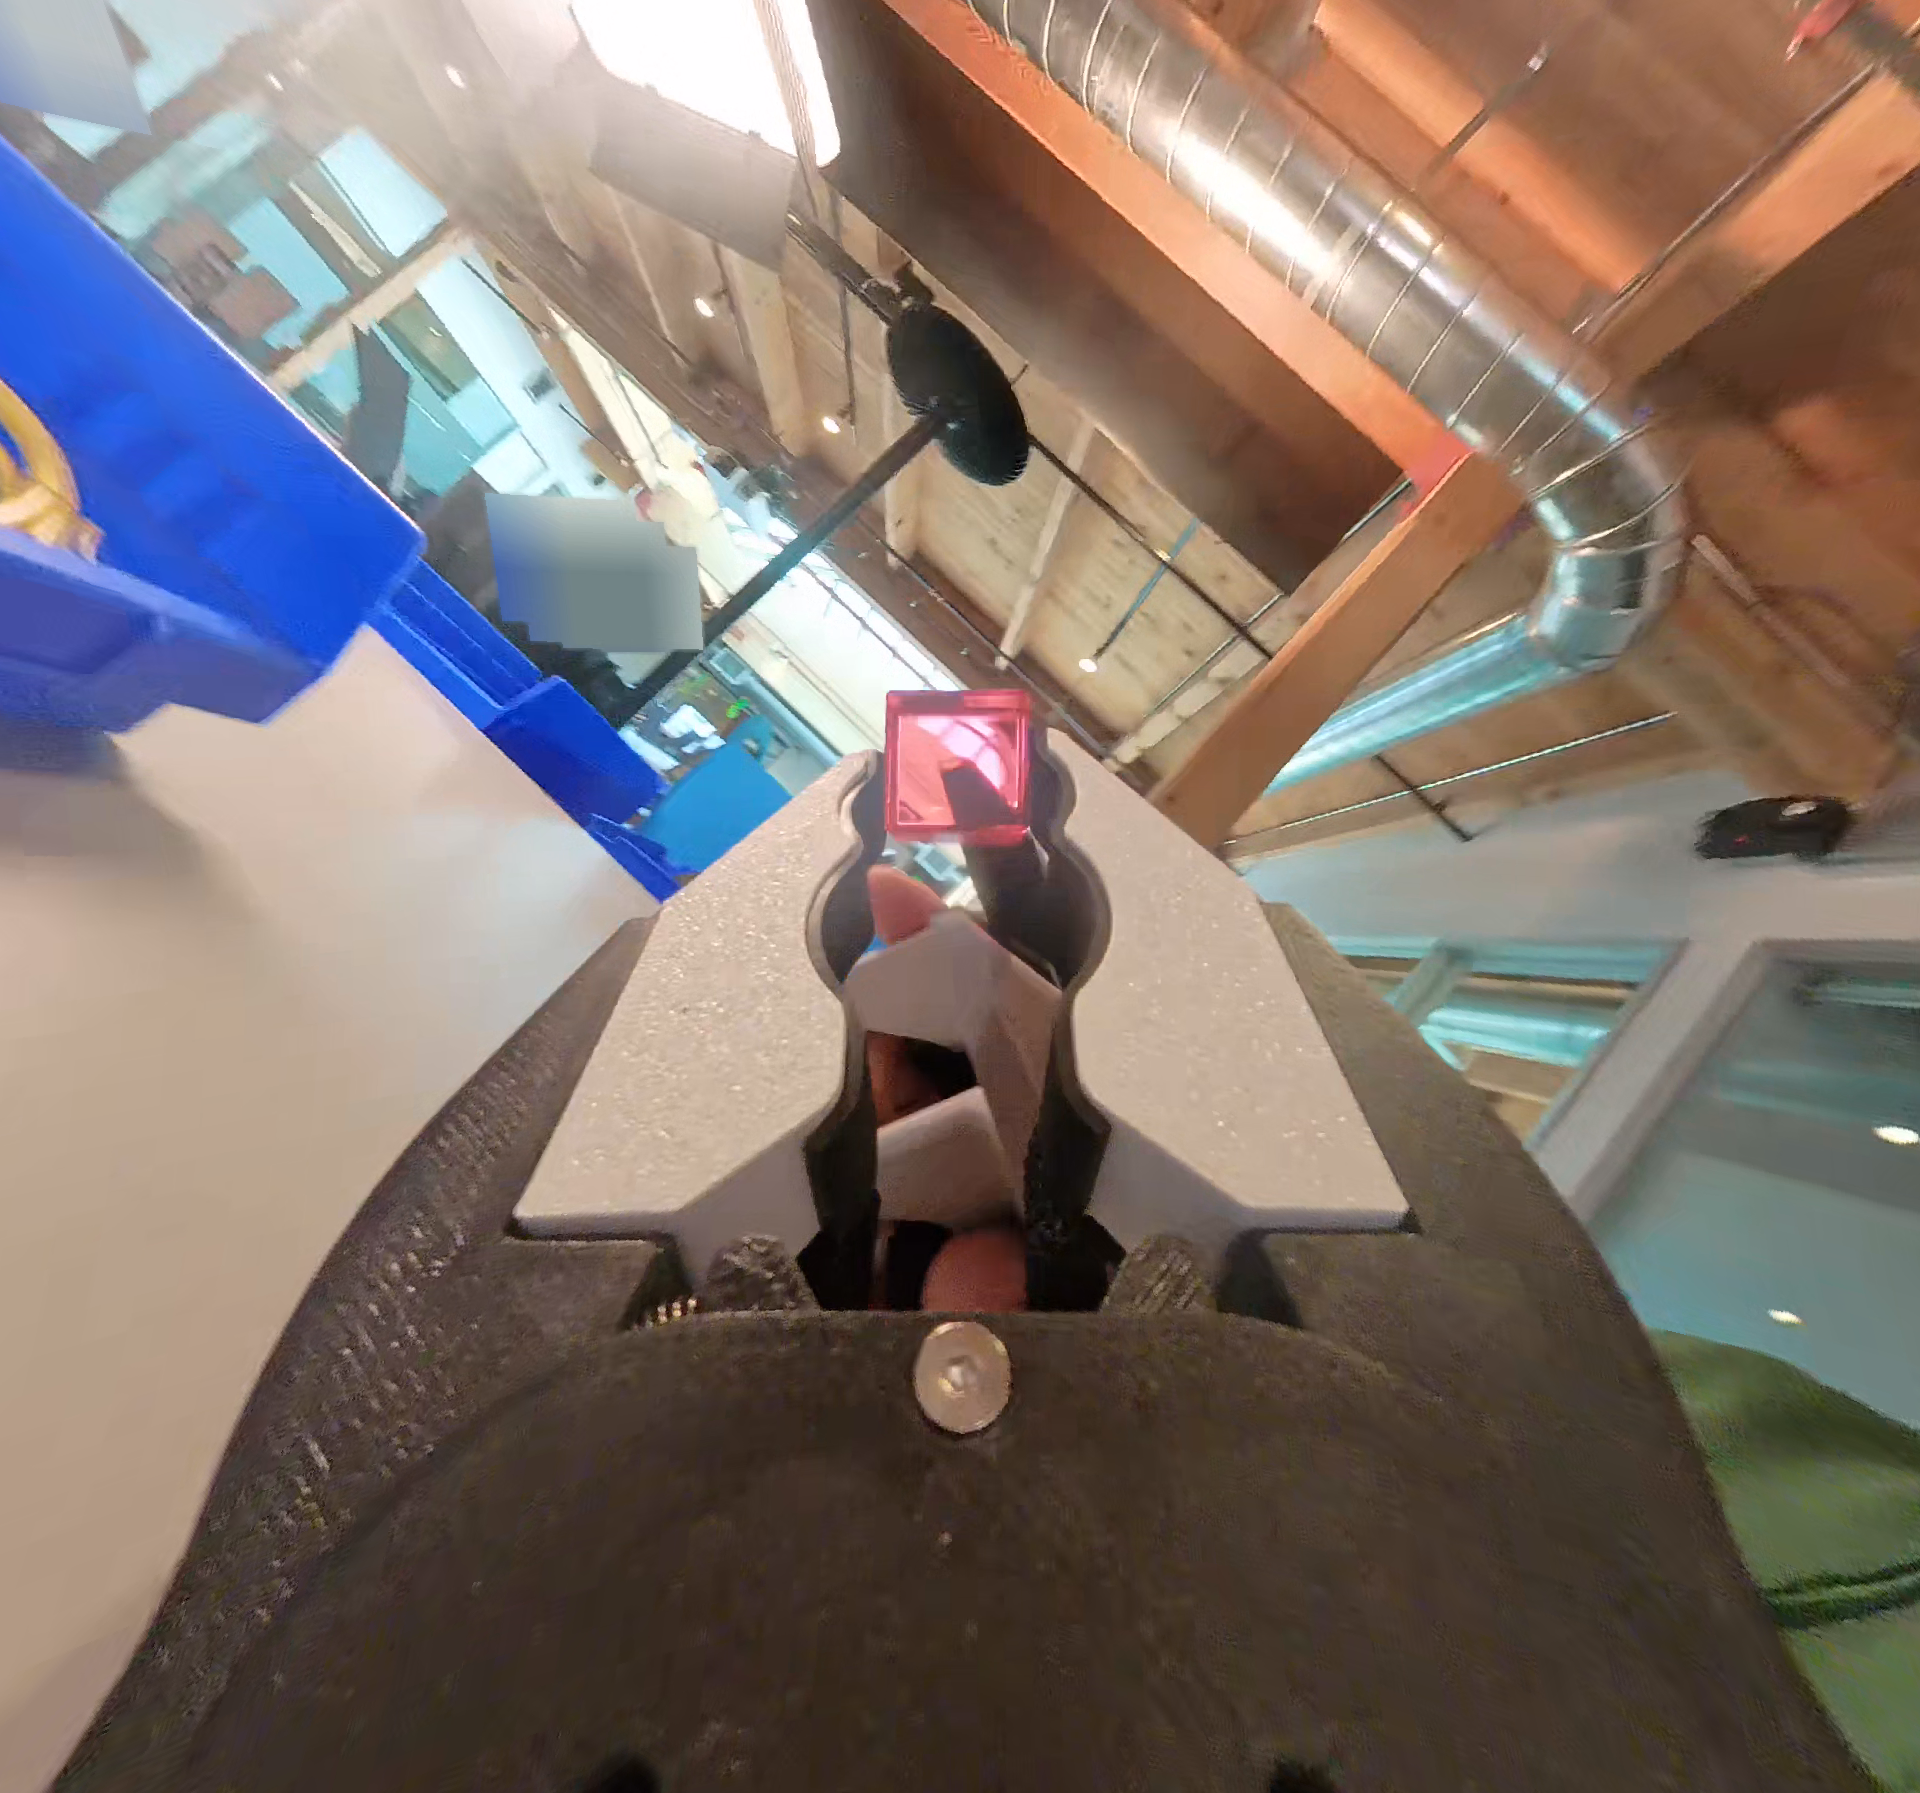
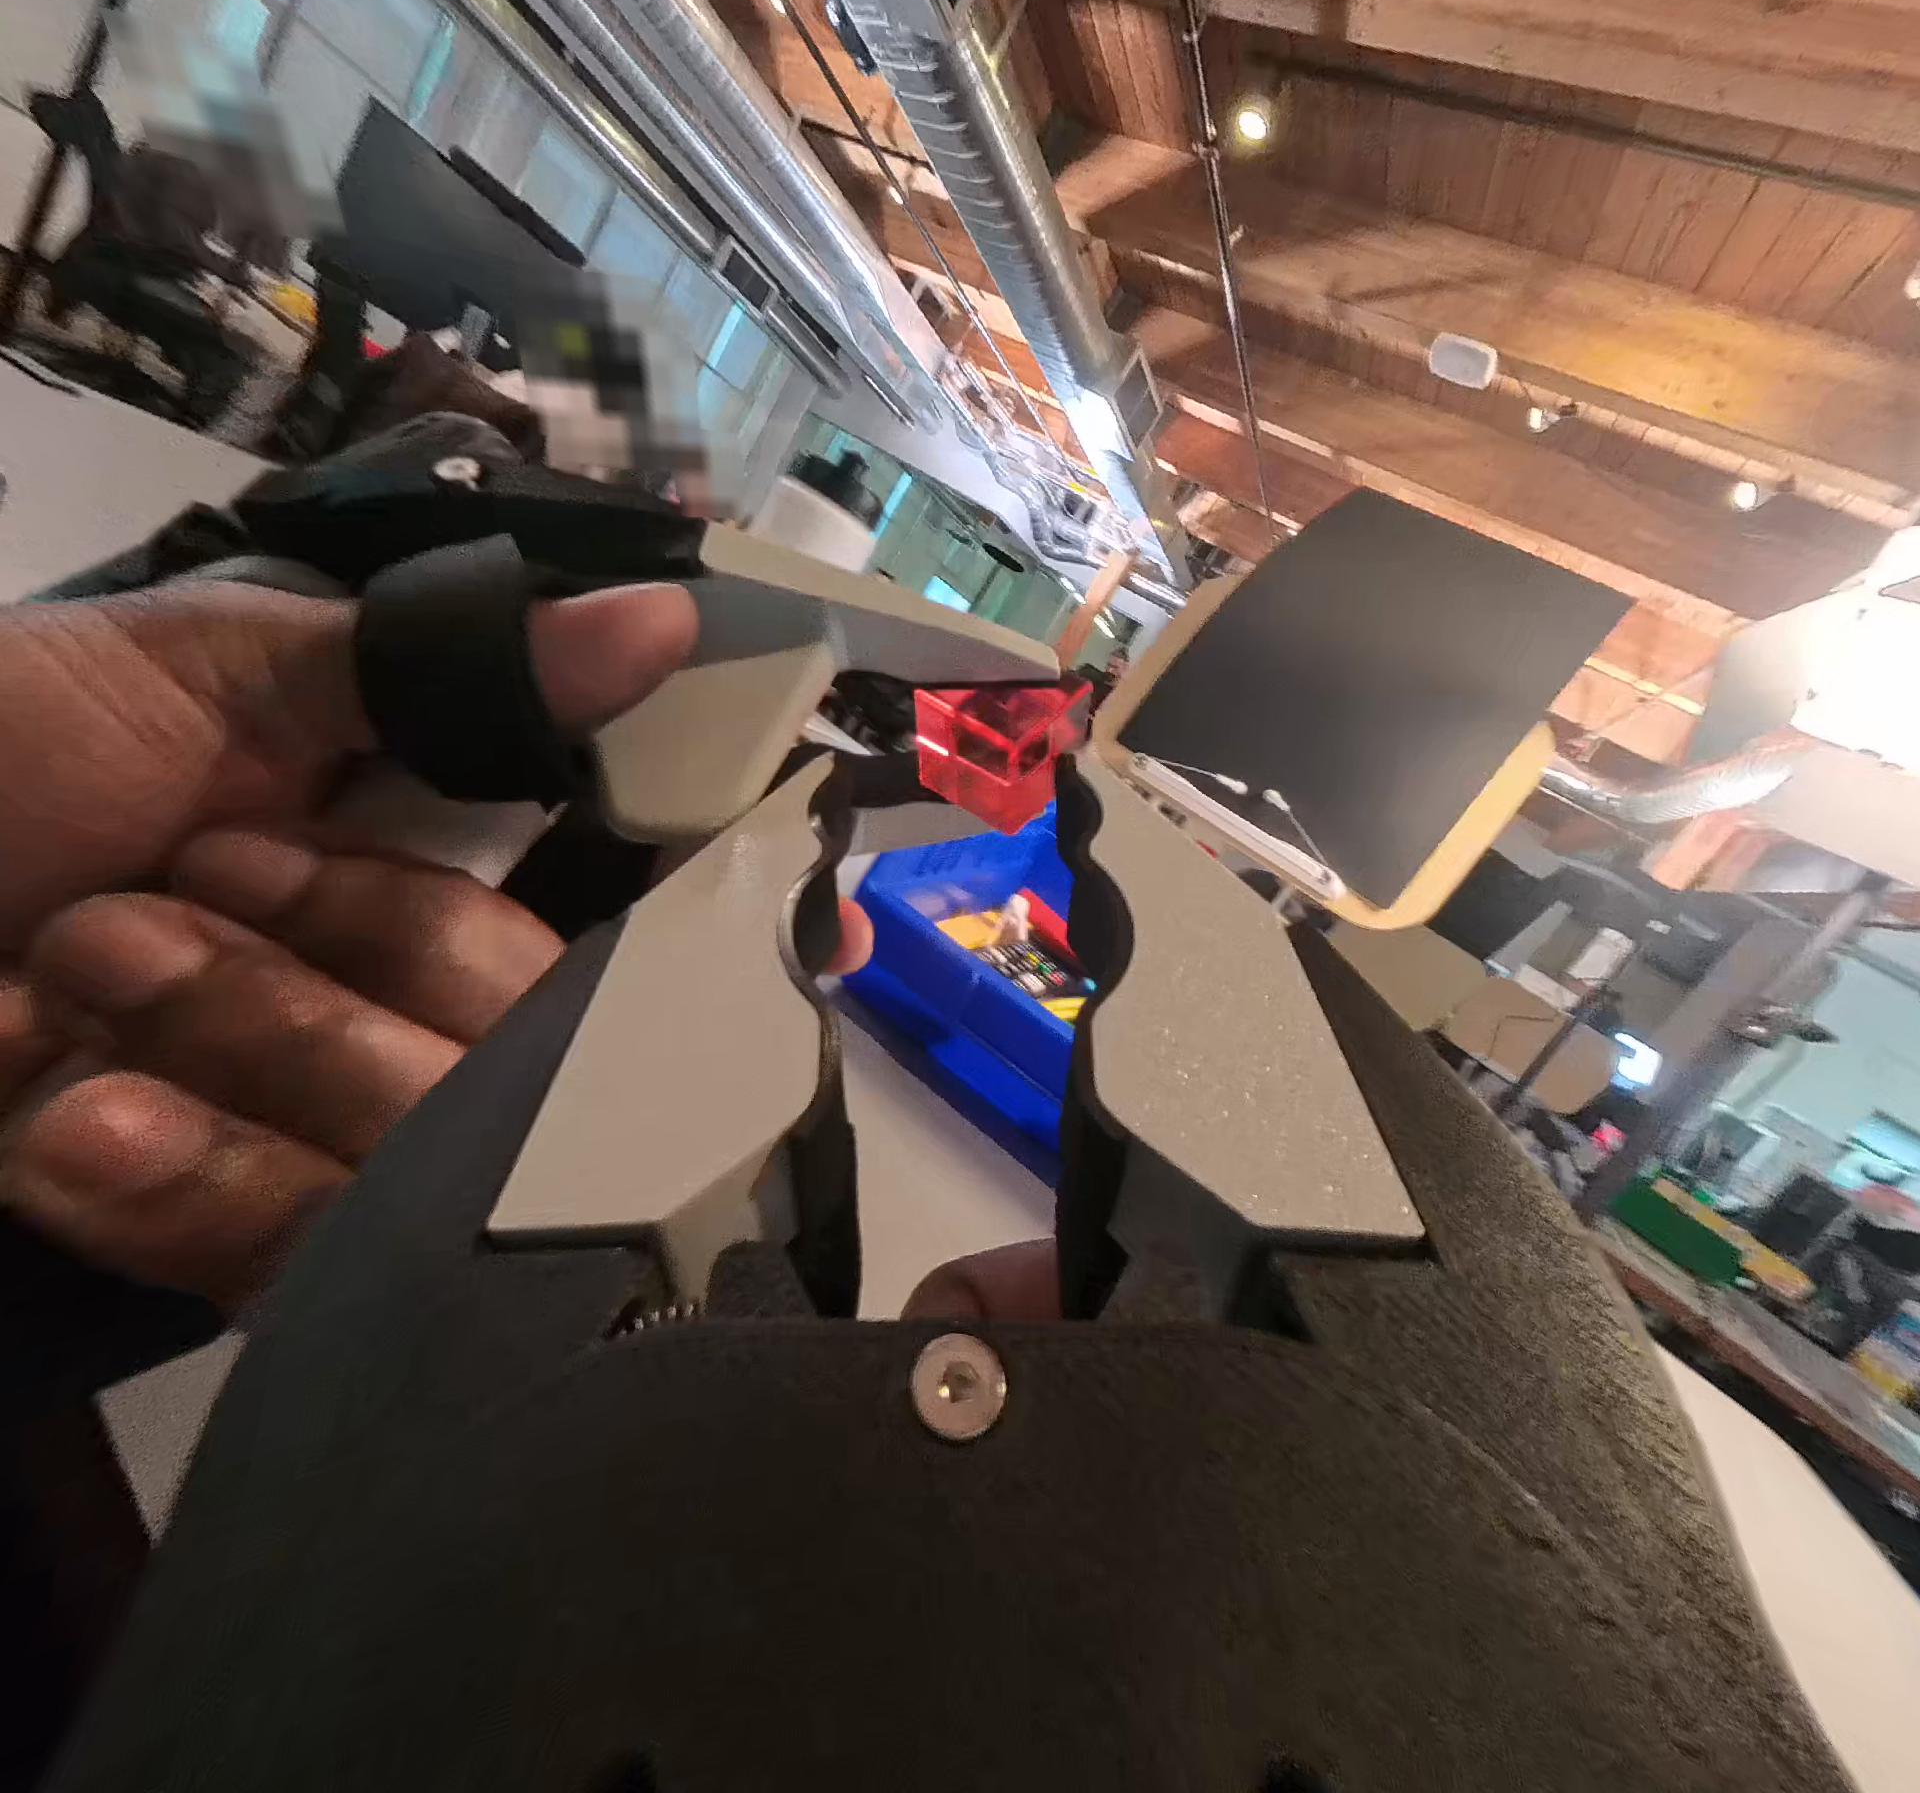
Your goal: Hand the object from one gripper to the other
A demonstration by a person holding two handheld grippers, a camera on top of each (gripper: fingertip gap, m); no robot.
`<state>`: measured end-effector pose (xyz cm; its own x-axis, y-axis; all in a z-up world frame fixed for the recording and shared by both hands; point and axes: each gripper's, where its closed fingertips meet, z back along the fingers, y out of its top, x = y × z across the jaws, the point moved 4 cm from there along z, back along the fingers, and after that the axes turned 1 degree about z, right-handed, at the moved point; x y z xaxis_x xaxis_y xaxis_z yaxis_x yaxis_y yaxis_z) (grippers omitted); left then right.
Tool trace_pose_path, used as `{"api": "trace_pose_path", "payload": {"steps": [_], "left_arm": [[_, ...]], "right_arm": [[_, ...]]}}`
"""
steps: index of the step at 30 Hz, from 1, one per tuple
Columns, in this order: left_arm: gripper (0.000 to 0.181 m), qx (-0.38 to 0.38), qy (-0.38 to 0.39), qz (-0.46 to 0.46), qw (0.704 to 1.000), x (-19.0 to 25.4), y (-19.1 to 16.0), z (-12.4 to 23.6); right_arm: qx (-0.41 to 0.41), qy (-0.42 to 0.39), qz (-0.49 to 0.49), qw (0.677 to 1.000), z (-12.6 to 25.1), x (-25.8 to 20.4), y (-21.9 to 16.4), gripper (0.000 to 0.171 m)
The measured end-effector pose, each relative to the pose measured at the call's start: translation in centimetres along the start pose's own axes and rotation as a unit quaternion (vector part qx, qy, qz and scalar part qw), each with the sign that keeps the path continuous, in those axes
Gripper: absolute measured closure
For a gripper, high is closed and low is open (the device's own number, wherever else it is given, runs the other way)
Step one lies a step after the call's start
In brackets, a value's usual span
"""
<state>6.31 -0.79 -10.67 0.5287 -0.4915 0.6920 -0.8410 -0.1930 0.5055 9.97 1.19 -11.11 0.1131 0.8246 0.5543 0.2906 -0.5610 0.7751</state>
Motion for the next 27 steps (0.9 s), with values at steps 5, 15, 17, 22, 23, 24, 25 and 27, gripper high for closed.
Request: {"api": "trace_pose_path", "payload": {"steps": [5,15,17,22,23,24,25,27], "left_arm": [[0.155,-0.026,-0.018,0.037,0.999,0.0,-1.2,-0.4],[0.146,-0.097,-0.015,-0.098,0.990,0.7,-1.0,-0.5],[0.140,-0.092,-0.001,-0.190,0.977,1.1,-0.1,-0.3],[0.135,-0.104,0.084,-0.399,0.907,2.1,1.5,0.3],[0.135,-0.116,0.109,-0.437,0.885,2.3,1.5,0.3],[0.136,-0.134,0.136,-0.475,0.859,2.4,1.4,0.3],[0.136,-0.153,0.160,-0.511,0.830,2.5,1.2,0.3],[0.135,-0.187,0.192,-0.568,0.778,2.6,0.5,0.4]], "right_arm": [[-0.006,-0.016,0.021,1.000,-0.1,0.0,-0.1,0.126],[0.017,0.001,-0.104,0.994,0.3,1.8,-0.1,0.145],[0.022,0.009,-0.155,0.988,0.4,2.7,-0.3,0.145],[0.015,0.001,-0.180,0.983,0.4,3.6,-0.8,0.145],[0.009,-0.002,-0.163,0.987,0.3,3.3,-0.8,0.145],[0.001,-0.004,-0.141,0.990,0.2,3.0,-0.8,0.146],[-0.007,-0.005,-0.115,0.993,0.1,2.6,-0.8,0.146],[-0.021,-0.010,-0.061,0.998,-0.1,1.6,-0.8,0.145]]}}
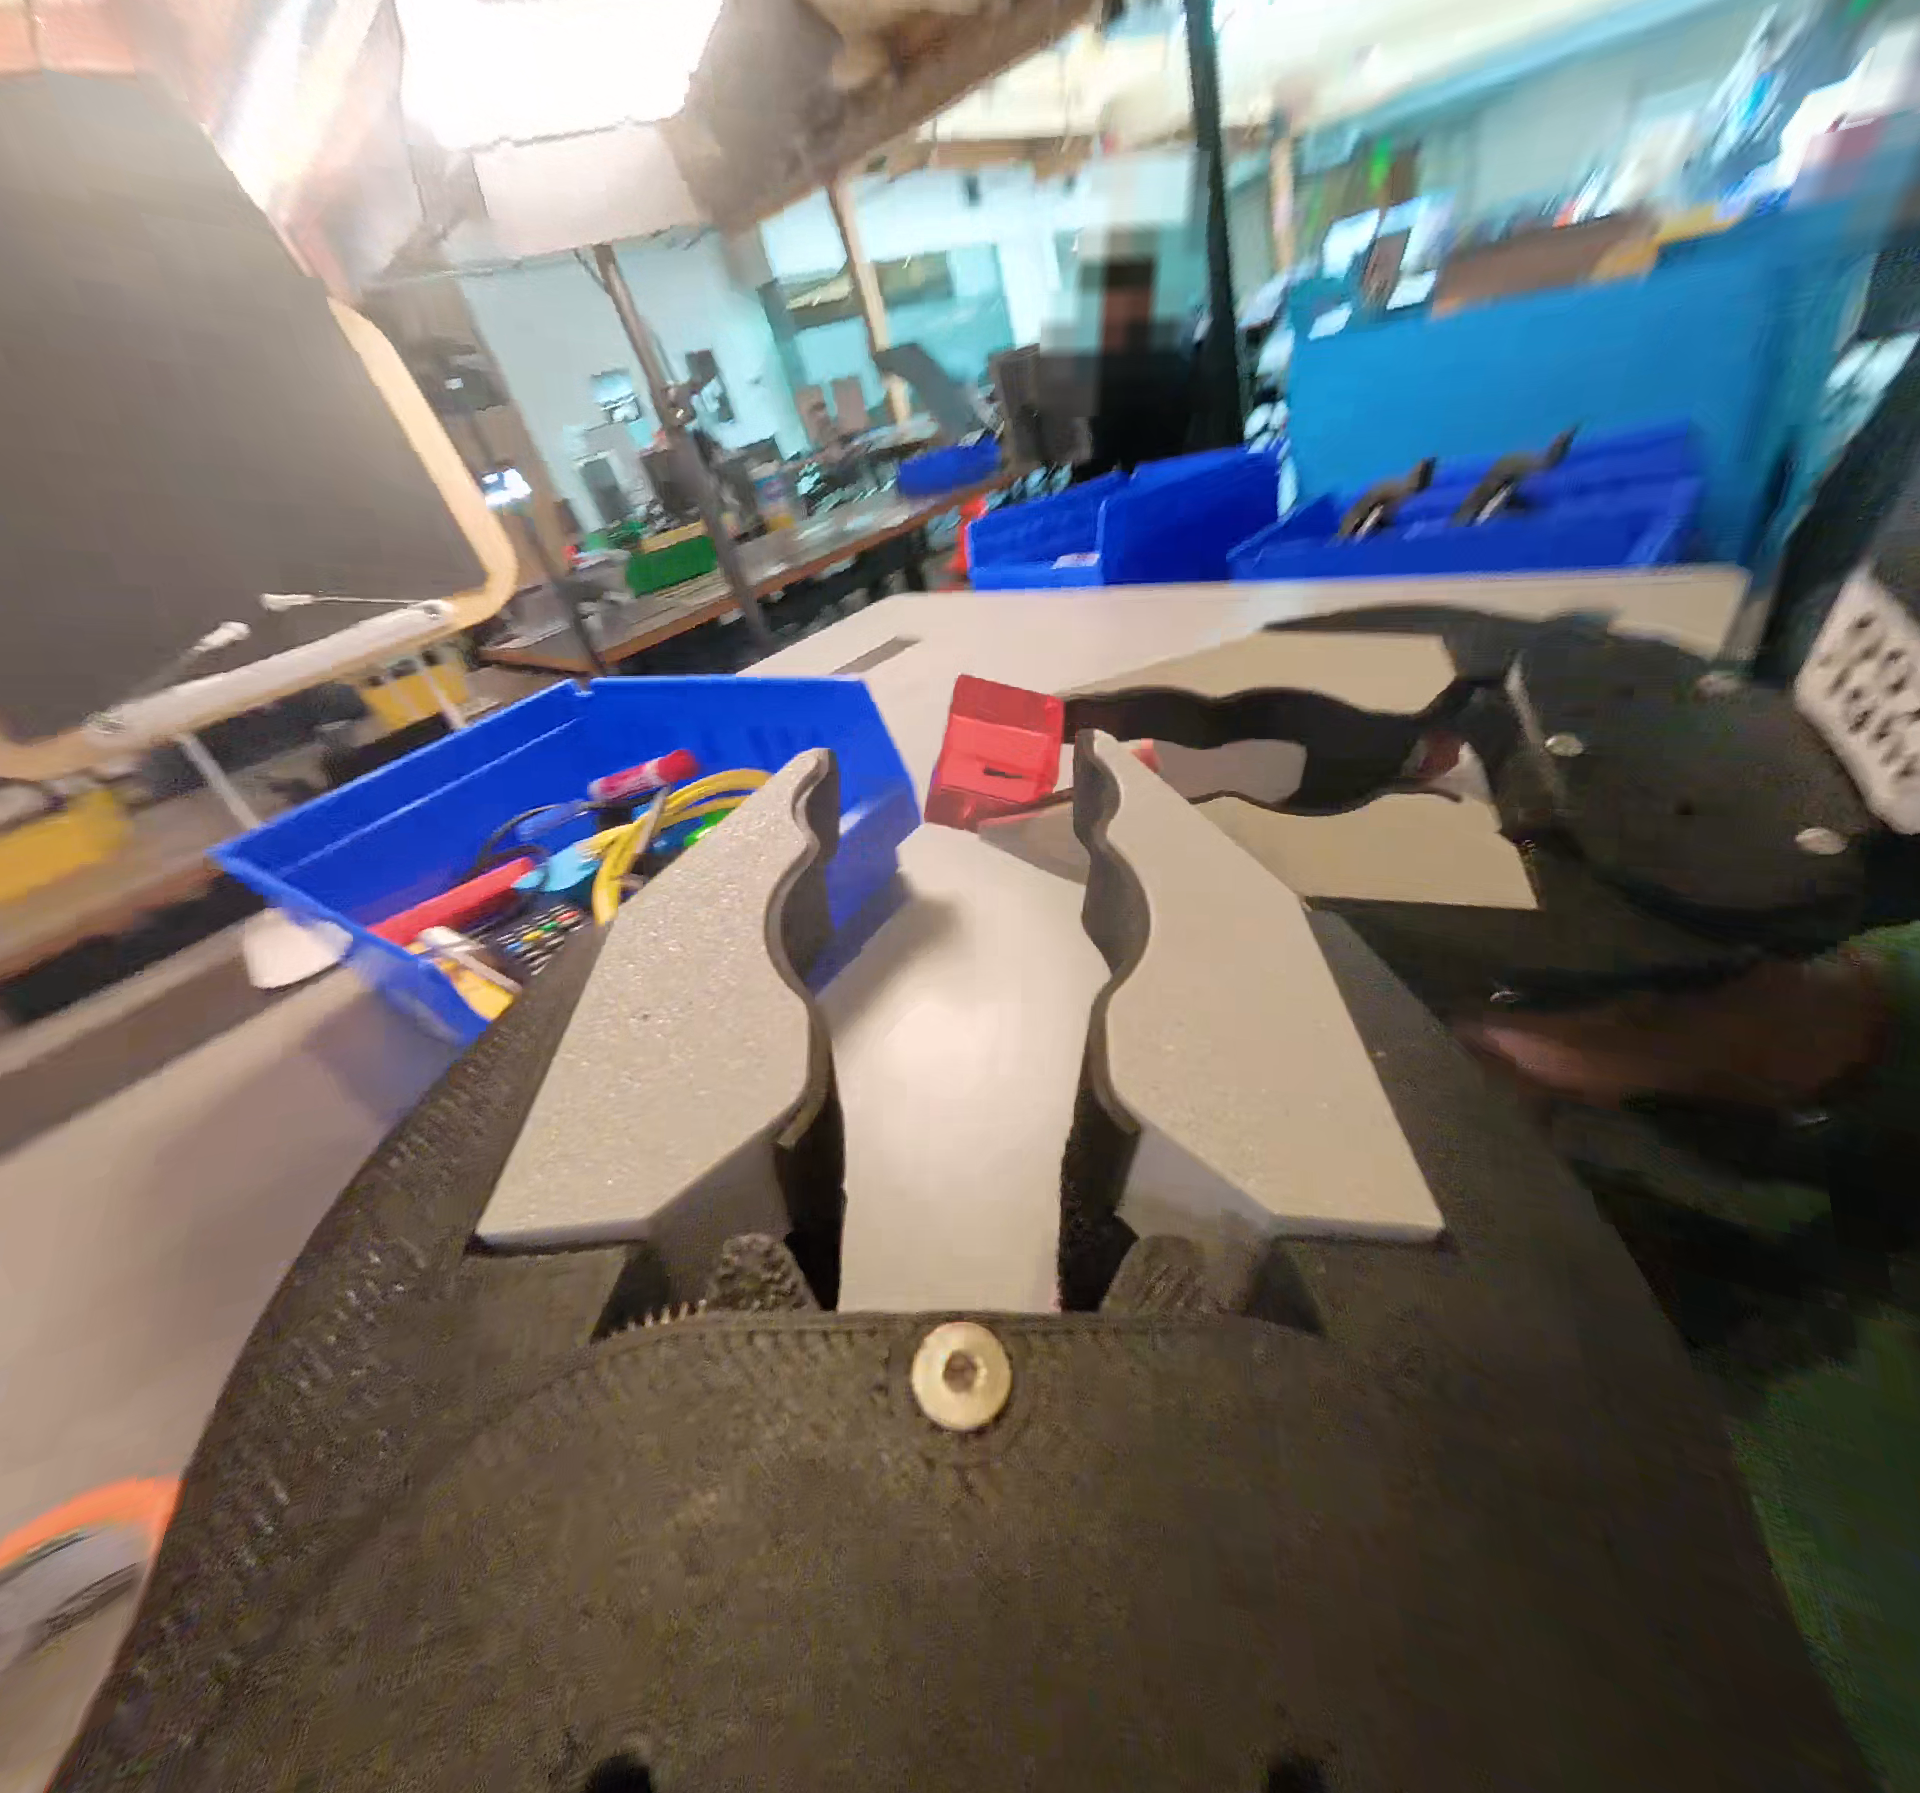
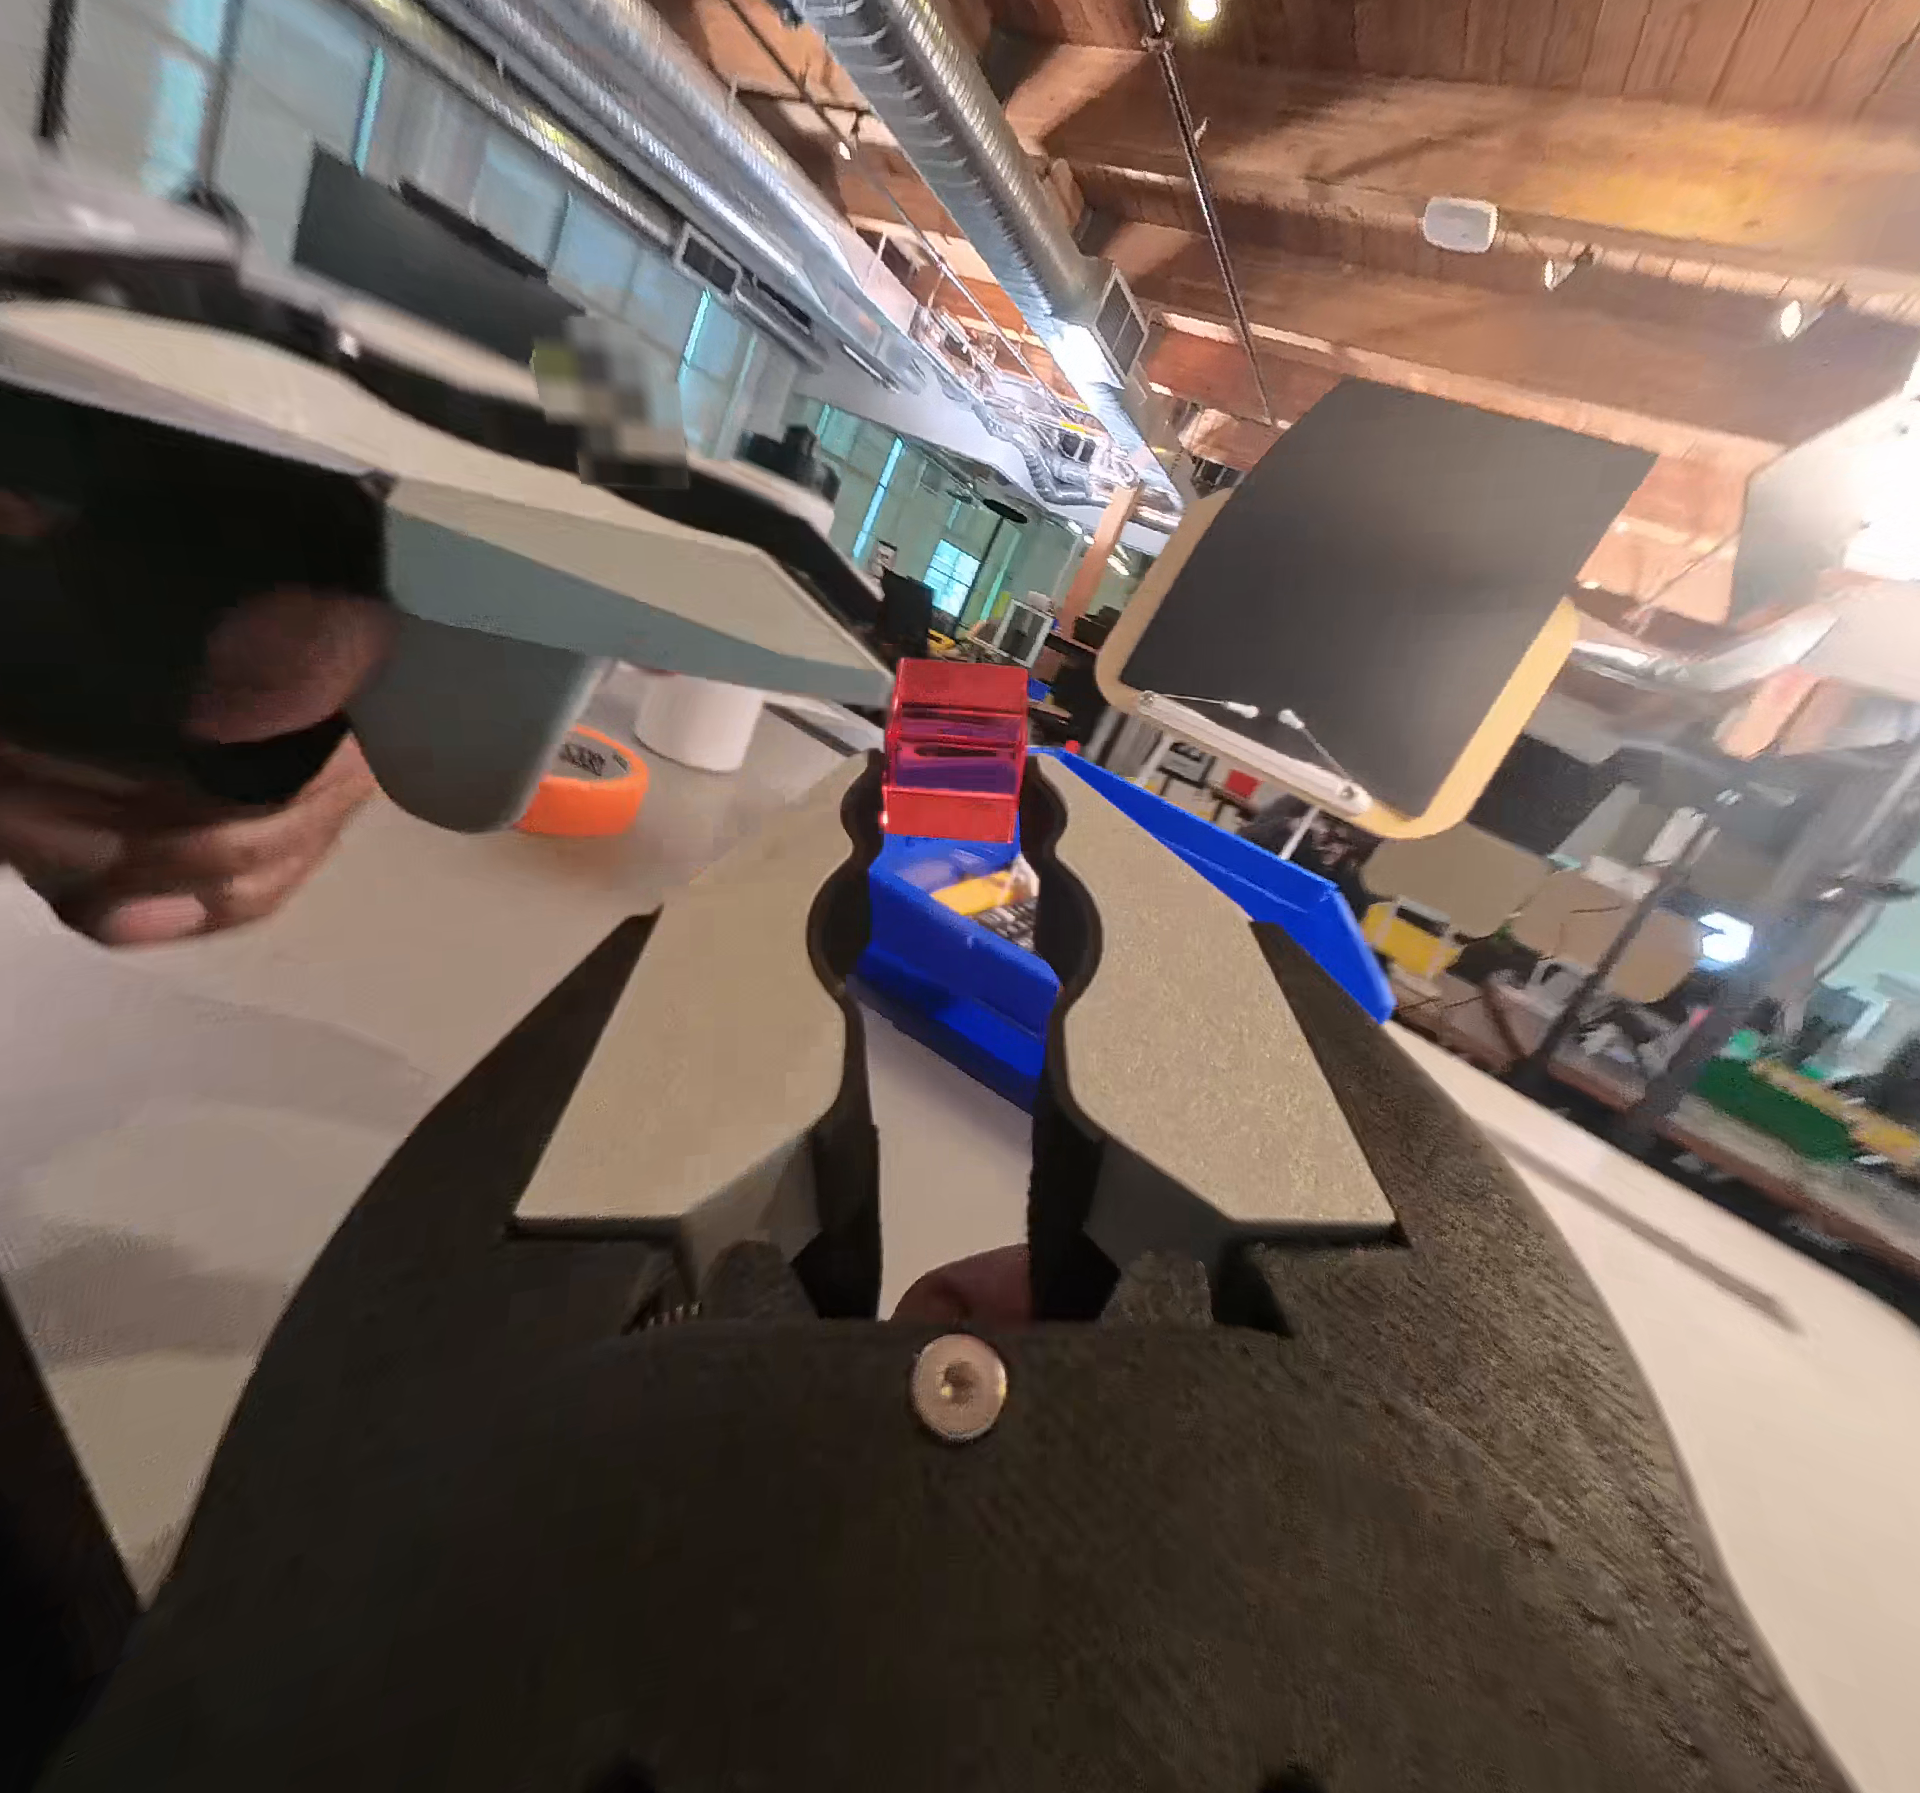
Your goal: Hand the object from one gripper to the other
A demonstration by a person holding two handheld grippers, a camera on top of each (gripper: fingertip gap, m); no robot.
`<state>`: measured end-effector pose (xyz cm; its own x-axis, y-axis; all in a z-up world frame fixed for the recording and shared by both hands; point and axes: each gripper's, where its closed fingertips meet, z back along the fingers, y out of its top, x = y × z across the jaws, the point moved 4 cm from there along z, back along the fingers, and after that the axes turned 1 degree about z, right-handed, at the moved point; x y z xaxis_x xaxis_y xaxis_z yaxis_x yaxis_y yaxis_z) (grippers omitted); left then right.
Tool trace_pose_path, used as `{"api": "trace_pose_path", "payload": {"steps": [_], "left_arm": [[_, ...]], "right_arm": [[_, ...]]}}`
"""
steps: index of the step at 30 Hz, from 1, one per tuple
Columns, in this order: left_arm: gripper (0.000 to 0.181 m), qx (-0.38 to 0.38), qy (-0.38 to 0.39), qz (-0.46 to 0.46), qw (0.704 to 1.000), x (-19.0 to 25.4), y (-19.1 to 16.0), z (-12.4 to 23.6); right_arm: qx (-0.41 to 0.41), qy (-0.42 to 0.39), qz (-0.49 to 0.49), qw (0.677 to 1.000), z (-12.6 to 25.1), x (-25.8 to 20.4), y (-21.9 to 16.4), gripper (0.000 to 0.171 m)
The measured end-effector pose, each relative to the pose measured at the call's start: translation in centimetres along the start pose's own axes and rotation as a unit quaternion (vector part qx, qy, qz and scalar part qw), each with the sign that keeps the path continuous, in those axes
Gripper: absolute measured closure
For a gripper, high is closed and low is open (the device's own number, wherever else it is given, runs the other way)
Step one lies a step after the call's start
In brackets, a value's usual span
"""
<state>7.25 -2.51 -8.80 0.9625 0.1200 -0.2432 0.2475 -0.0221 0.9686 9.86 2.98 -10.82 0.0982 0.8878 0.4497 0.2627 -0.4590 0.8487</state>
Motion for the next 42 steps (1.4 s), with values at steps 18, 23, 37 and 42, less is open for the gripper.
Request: {"api": "trace_pose_path", "payload": {"steps": [18,23,37,42], "left_arm": [[0.154,0.146,-0.153,0.419,0.883,-1.1,0.0,-0.1],[0.155,0.157,-0.210,0.528,0.808,1.1,-1.3,-1.5],[0.132,0.056,-0.093,0.213,0.971,0.3,-0.9,-0.9],[0.134,-0.034,-0.015,-0.028,0.999,1.1,-1.1,-0.2]], "right_arm": [[0.048,0.015,0.007,0.999,0.7,-1.0,1.3,0.132],[0.038,0.007,0.038,0.999,0.5,-1.3,1.1,0.130],[0.005,-0.032,0.084,0.996,0.2,-1.0,0.3,0.144],[-0.007,-0.037,0.146,0.988,0.0,-2.1,0.0,0.144]]}}
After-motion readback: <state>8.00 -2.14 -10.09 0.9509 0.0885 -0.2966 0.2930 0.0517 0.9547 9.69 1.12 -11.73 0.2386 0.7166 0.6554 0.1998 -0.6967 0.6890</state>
